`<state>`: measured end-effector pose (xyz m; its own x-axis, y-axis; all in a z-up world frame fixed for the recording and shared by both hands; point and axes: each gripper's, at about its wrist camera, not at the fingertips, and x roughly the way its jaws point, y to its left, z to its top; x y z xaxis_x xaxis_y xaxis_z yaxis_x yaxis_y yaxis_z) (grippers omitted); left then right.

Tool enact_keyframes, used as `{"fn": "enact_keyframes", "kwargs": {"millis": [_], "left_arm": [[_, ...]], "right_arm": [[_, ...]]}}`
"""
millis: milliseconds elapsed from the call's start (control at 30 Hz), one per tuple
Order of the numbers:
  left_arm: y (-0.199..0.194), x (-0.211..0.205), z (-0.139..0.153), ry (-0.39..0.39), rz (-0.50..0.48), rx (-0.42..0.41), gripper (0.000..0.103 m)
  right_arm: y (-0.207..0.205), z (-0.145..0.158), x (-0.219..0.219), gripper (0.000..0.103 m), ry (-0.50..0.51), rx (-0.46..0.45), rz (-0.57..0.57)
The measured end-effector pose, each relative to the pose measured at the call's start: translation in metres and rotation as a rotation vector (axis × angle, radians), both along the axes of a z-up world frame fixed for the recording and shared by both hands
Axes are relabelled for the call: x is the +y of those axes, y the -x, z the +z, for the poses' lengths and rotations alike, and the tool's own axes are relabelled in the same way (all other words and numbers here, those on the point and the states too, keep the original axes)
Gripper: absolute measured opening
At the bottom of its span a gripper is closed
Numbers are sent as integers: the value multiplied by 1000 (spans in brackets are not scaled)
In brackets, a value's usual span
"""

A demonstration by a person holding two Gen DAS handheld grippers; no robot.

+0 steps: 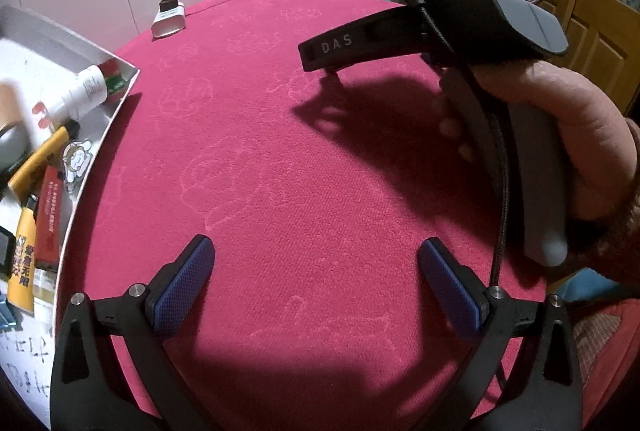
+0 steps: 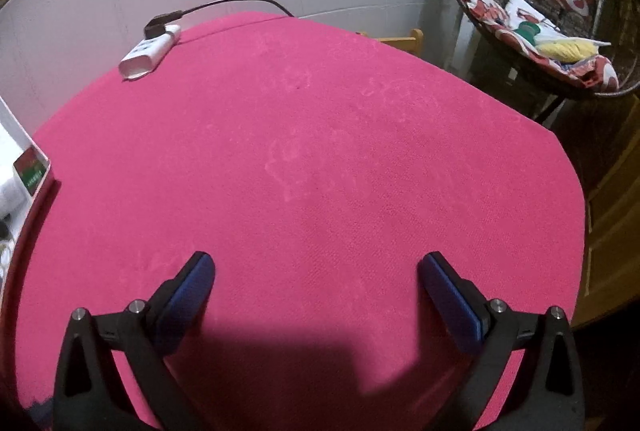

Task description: Organize rigid objects

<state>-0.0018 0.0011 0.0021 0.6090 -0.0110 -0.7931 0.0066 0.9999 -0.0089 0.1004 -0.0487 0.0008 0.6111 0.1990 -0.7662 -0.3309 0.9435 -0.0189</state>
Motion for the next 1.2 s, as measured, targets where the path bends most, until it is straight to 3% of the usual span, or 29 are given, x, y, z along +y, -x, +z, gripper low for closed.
{"fn": "enact_keyframes", "kwargs": {"millis": [1200], "left_arm": [[-1, -2, -2, 0, -1, 1, 103]], "right_arm": [[1, -1, -2, 103, -6, 1, 0]]}}
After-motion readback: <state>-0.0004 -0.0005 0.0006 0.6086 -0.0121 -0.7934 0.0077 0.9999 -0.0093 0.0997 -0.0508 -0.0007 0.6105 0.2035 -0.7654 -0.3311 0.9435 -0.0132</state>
